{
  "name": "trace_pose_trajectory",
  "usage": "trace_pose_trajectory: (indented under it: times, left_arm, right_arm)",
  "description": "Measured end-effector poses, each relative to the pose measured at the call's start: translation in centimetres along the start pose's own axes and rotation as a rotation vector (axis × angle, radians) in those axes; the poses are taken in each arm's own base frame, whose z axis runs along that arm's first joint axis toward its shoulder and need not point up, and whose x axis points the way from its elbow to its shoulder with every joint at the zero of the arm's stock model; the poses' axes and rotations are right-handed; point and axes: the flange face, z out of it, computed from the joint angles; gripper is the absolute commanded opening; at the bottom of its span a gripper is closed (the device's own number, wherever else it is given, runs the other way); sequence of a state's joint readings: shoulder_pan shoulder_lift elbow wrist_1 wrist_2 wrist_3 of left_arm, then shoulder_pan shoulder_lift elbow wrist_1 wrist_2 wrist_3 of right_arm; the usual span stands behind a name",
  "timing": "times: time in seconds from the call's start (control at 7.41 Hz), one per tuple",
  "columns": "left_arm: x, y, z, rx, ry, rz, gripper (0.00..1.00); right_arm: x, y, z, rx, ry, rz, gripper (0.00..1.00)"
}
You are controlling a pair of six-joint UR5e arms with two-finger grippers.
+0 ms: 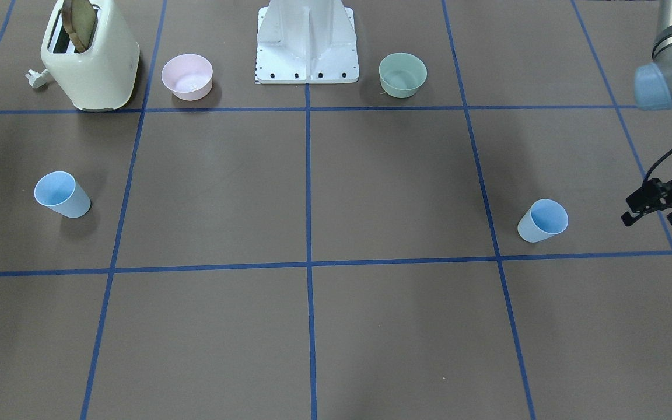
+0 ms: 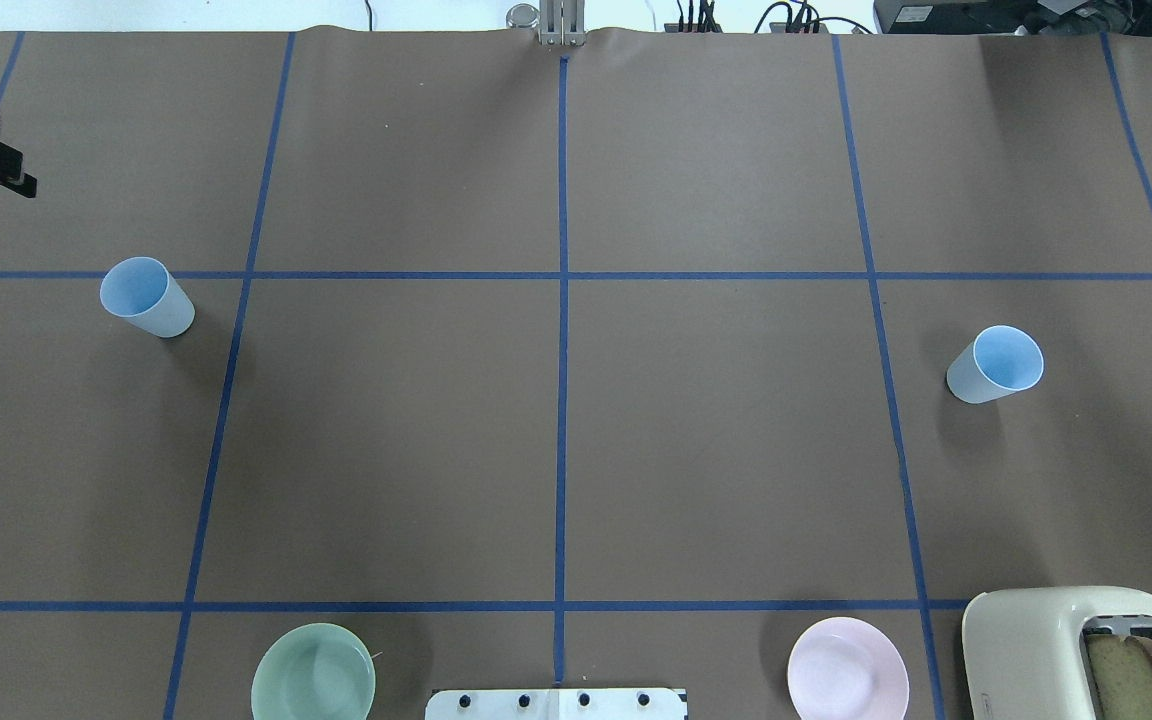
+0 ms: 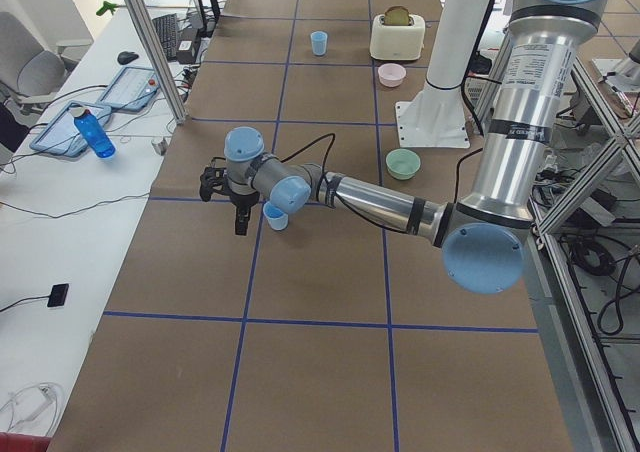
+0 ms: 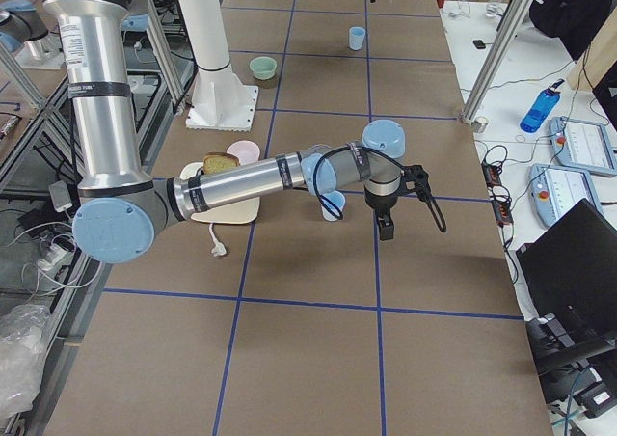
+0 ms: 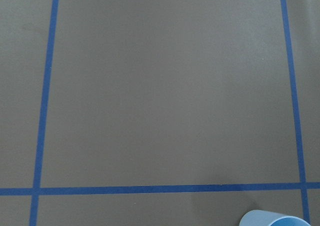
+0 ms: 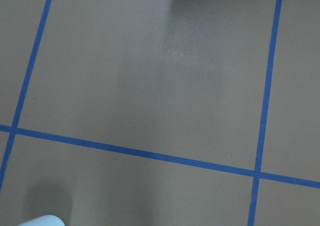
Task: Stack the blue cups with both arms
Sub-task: 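Move the left gripper down onto the light-blue cup near it and grasp it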
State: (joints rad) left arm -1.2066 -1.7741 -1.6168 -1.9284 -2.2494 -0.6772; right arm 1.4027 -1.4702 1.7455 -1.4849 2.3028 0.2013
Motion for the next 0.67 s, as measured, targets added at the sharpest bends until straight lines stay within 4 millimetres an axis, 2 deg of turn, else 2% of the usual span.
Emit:
trace_pose_trajectory:
  times: [0.27,0.67]
  left_arm:
    - [3.2,1.5,2.9,-0.035,-0.009,0.022,0.99]
    - [5.9,4.1,6.6,-0.094,-0.020,0.072,0.98]
  right_arm:
    - [0.1,0.1,0.1,-0.003,-0.004,0.012,1.00]
    - [0.1,0.2,0.1,-0.004,-0.005,0.017,1.00]
